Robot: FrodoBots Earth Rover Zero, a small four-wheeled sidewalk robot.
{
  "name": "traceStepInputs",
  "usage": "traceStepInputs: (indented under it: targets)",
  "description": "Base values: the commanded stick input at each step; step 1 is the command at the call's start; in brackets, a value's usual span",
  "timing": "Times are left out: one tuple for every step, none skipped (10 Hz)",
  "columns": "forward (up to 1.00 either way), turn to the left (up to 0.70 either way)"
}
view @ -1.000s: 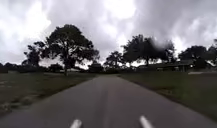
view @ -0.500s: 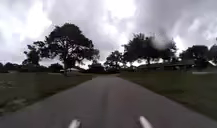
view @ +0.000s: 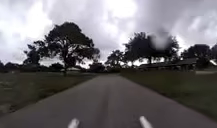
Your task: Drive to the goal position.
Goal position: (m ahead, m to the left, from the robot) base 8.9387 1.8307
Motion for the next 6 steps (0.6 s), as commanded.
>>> traceStepInputs:
  targets:
    - [0.70,0.00]
    - [0.70,0.00]
    - [0.70,0.00]
    - [0.70,0.00]
    - [0.70,0.00]
    - [0.70,0.00]
